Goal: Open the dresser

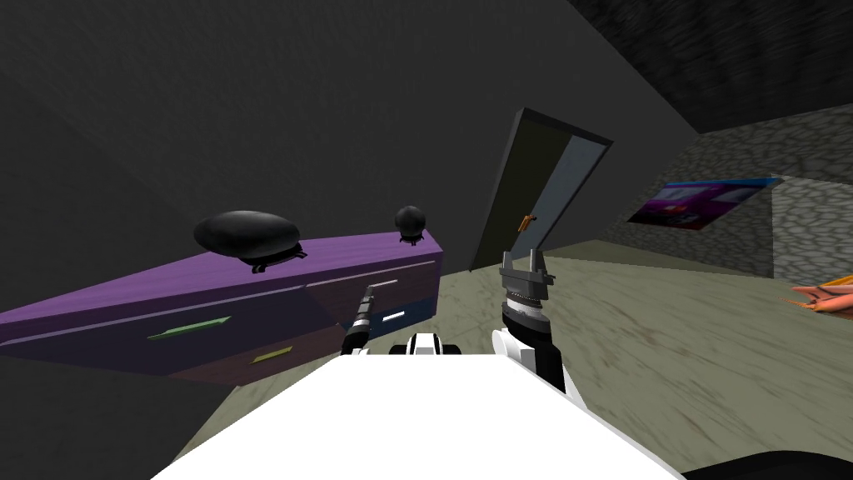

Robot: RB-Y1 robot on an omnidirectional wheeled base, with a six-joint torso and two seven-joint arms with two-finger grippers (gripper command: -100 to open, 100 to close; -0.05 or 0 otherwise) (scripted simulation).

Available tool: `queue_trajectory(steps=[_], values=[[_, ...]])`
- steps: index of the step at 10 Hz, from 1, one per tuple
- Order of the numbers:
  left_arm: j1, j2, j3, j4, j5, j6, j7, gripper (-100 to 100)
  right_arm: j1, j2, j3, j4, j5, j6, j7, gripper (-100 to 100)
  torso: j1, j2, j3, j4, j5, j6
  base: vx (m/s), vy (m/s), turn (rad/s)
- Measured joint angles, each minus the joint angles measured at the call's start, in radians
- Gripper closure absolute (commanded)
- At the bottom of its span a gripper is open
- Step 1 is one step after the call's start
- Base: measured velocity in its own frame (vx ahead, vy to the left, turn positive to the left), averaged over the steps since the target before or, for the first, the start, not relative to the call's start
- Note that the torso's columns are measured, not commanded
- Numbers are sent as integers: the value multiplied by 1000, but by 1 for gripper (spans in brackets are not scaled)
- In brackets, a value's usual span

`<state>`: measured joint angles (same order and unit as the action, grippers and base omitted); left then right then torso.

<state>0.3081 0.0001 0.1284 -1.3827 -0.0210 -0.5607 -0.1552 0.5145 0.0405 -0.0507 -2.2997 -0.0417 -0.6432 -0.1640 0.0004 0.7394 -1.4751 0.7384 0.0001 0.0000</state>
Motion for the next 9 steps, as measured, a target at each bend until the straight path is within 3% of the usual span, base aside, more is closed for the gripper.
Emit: queue_trajectory(steps=[1, 3, 4, 9], values=[[-1, -21, 1, 6, 0, -1, 0, -100, 0, 0, 0, 0, 0, 0, 0, 0, 0, 0, 0, 0, 0, 0, 9, -10, 0], [-6, -22, 3, -1, 1, 9, -1, -100, 0, 0, 0, 0, 0, 0, 0, 0, 1, -3, -2, -1, 0, 0, 50, 8, -10], [-7, -22, 4, -2, 1, 12, -1, 100, 0, 0, 0, 0, 0, 0, 0, 0, 0, -2, -2, -1, 0, 0, 5, 2, 1], [16, -25, -7, -39, -2, 23, 1, 100, 0, 0, 0, 0, 0, 0, 0, 0, -1, -1, 0, 0, 0, 0, -155, -51, 8]])
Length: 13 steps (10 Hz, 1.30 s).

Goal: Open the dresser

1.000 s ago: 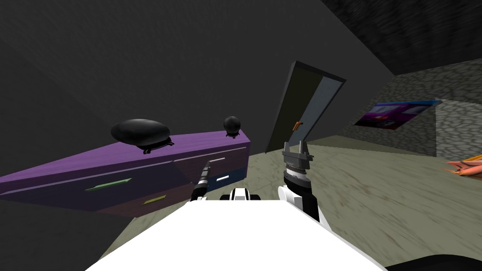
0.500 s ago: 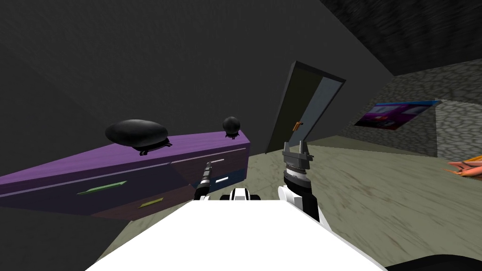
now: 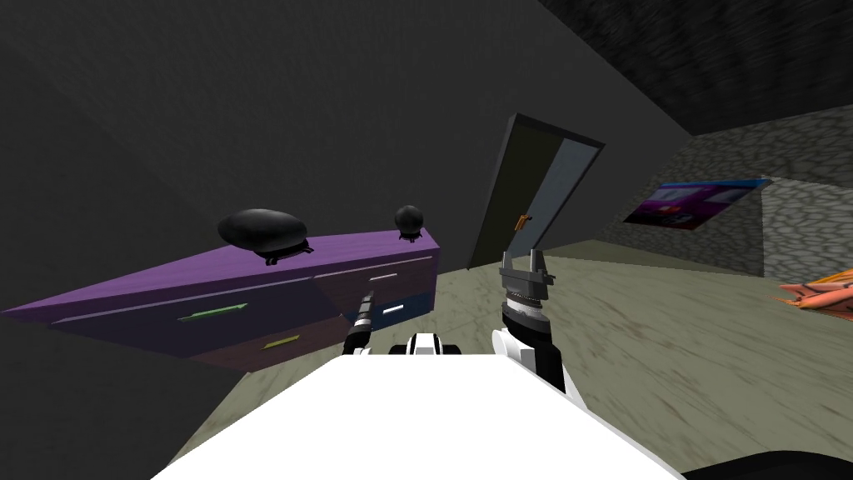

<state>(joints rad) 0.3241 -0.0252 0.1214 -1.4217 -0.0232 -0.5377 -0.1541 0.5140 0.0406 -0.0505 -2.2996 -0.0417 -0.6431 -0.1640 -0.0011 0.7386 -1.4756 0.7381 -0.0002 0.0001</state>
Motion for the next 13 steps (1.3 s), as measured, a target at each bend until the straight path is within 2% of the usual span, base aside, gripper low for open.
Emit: queue_trajectory(steps=[1, 4, 7, 9, 13], values=[[1, 0, 0, -1, 0, 1, 0, -100, 0, 0, 0, 0, 0, 0, 0, 0, 2, -6, -3, -1, 0, 0, -18, -7, -2], [4, 87, -1, -8, 1, 10, 2, -100, 1, 0, 0, 0, 0, 0, 0, 0, 2, -4, -2, -1, 1, 0, 16, 8, 1], [1, 154, 0, 2, 1, 10, 2, -100, 0, 0, 0, 0, 0, 0, 0, 0, 1, 0, 0, 0, 0, 0, 43, 31, -1], [-9, 168, 6, 1, 3, 31, 3, -100, 1, 0, 0, 0, 0, 0, 0, 0, 4, -6, -4, -2, 1, 0, 142, 92, -6], [-17, 72, 14, -14, 5, 44, 3, -100, 0, 0, 0, 0, 0, 0, 0, 0, -2, 4, 3, 1, -1, 0, 34, 15, 0]])
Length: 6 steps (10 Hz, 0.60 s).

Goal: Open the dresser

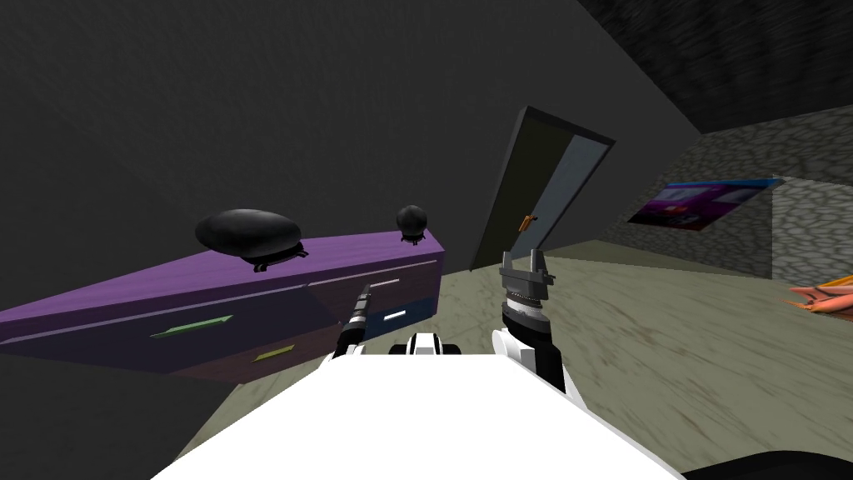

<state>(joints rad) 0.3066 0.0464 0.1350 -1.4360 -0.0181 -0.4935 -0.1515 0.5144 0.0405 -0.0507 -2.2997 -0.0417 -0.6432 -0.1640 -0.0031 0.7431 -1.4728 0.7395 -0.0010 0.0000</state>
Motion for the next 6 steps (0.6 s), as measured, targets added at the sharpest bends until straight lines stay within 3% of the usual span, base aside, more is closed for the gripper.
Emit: queue_trajectory(steps=[2, 4, 5, 6], values=[[4, -49, -1, -11, 0, 4, 1, -100, 0, 0, 0, 0, 0, 0, 0, 0, 3, -4, -2, -1, 1, 0, -8, -4, -1], [7, -50, 0, -29, 0, 17, 2, -100, 0, 0, 0, 0, 0, 0, 0, 0, 5, -9, -5, -2, 1, 0, 41, 12, -13], [8, -50, 0, -32, 1, 21, 2, 100, 0, 0, 0, 0, 0, 0, 0, 0, 4, -7, -5, -2, 1, 0, 0, 0, 0], [8, -50, 0, -32, 1, 21, 2, 100, 0, 0, 0, 0, 0, 0, 0, 0, 3, -4, -3, -1, 1, 0, -105, -38, 12]])
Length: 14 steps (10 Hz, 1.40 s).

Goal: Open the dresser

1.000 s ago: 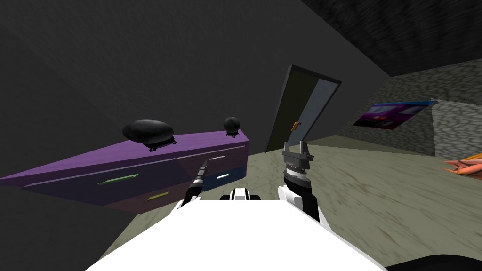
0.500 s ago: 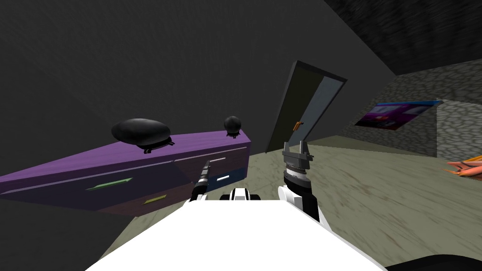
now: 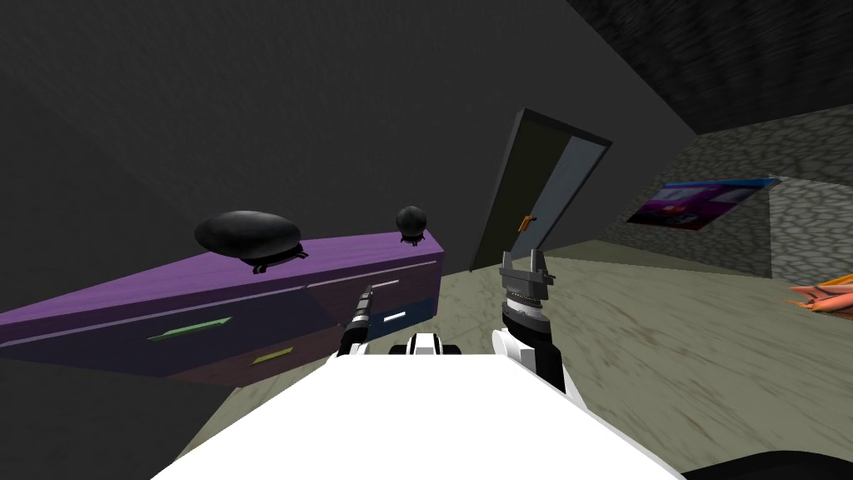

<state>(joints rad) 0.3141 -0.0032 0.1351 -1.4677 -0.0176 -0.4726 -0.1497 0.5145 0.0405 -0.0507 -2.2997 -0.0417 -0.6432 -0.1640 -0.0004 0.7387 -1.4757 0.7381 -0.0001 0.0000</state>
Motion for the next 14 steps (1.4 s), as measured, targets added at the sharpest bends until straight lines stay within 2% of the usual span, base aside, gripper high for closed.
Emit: queue_trajectory(steps=[4, 5, 12, 14], values=[[26, -2, -11, -40, -2, 11, 2, 100, -1, 0, 0, 0, 0, 0, 0, 0, -1, 2, 1, 1, 0, 0, -176, -53, 6], [27, -2, -11, -41, -2, 12, 2, -100, 0, 0, 0, 0, 0, 0, 0, 0, 2, -6, -3, -1, 0, 0, -23, -9, -2], [17, 142, -9, -15, -1, 8, 4, -100, 0, 0, 0, 0, 0, 0, 0, 0, 0, -1, 0, 0, 0, 0, 39, 10, 0], [9, 146, -5, 11, 0, -6, 2, -100, 0, 0, 0, 0, 0, 0, 0, 0, 1, -6, -4, -2, 0, 0, 172, 27, -1]])
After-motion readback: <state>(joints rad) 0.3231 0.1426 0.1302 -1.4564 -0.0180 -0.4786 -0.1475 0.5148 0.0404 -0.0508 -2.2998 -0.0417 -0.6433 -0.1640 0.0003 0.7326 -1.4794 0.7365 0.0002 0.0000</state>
